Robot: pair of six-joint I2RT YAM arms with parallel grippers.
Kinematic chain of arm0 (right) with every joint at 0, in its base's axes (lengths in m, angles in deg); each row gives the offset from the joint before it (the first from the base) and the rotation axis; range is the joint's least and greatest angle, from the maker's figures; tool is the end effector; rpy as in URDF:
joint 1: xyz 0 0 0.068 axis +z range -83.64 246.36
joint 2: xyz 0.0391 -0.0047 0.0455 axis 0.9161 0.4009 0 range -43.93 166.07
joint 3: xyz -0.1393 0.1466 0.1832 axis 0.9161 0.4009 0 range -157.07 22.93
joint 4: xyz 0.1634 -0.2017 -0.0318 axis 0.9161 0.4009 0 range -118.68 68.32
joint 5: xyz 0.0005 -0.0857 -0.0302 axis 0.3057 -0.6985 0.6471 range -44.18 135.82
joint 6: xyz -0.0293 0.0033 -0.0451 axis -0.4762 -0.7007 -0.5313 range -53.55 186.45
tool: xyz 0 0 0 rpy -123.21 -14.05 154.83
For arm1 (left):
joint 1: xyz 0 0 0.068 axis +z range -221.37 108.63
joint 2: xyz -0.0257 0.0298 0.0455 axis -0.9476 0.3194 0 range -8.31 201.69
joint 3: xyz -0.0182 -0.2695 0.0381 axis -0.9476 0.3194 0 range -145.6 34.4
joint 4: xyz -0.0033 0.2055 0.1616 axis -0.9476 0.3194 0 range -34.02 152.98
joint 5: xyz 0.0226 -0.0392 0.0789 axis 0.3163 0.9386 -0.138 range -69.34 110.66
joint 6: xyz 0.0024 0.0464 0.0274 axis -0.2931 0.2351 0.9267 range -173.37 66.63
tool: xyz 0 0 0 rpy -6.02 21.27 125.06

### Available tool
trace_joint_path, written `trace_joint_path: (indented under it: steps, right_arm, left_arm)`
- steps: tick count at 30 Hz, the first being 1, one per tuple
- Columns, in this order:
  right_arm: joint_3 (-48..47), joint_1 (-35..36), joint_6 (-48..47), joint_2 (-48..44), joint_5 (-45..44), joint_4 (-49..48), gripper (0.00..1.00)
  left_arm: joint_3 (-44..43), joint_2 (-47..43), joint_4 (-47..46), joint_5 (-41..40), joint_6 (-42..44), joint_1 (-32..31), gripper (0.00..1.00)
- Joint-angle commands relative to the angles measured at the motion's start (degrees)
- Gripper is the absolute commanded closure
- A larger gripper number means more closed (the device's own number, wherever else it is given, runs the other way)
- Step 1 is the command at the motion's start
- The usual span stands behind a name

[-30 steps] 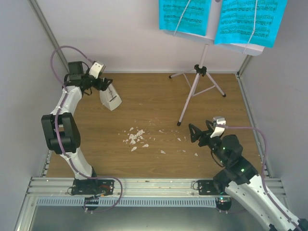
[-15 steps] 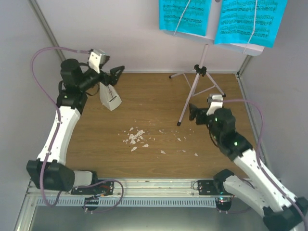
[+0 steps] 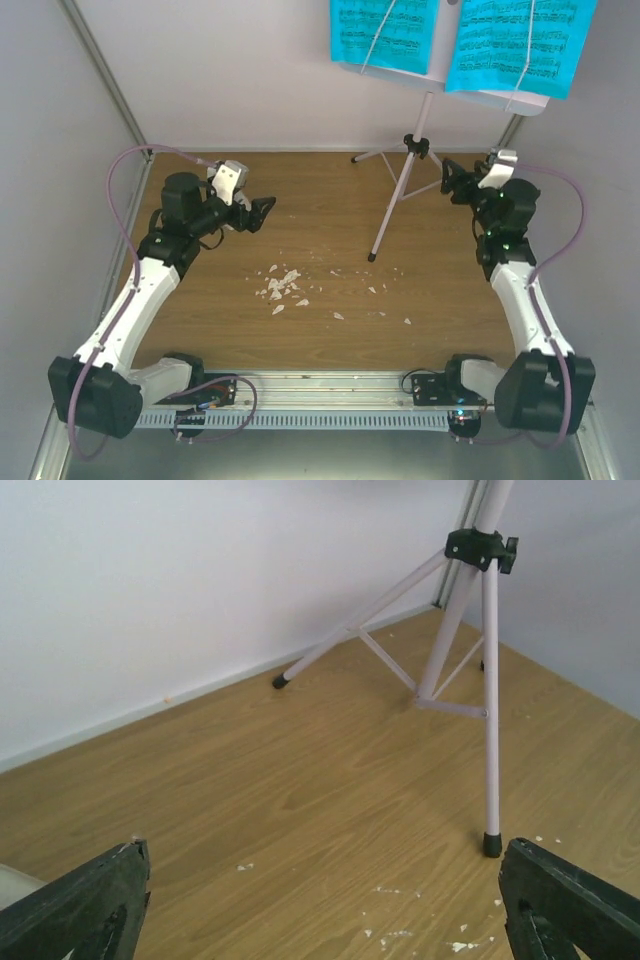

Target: Pack up the instrument practice props

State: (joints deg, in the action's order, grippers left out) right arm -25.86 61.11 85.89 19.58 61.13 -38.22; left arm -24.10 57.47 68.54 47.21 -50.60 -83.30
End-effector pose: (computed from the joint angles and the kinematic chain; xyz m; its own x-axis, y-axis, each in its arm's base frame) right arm 0.2621 -0.0146 0.3358 -0.1424 0.3354 -0.9313 -0.1338 0.9257 0.3538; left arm 0.2529 -0.0698 0.3467 -0.3029 0.1082 -0.9469 0.6116 0.7840 -0.1061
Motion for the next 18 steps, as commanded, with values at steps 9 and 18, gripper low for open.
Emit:
trace_joint_path:
  steps: [9, 18]
  right_arm:
    - [-10.17, 0.37, -9.96, 17.53, 12.24, -26.39, 0.25]
    - [-16.02, 7.48, -15.67, 29.14, 8.51, -31.84, 0.26]
  left_arm:
    - [2.56, -4.76, -0.03, -10.42, 4.0, -0.12, 0.05]
    - [2.59, -4.16, 0.78, -12.47, 4.97, -0.15, 0.05]
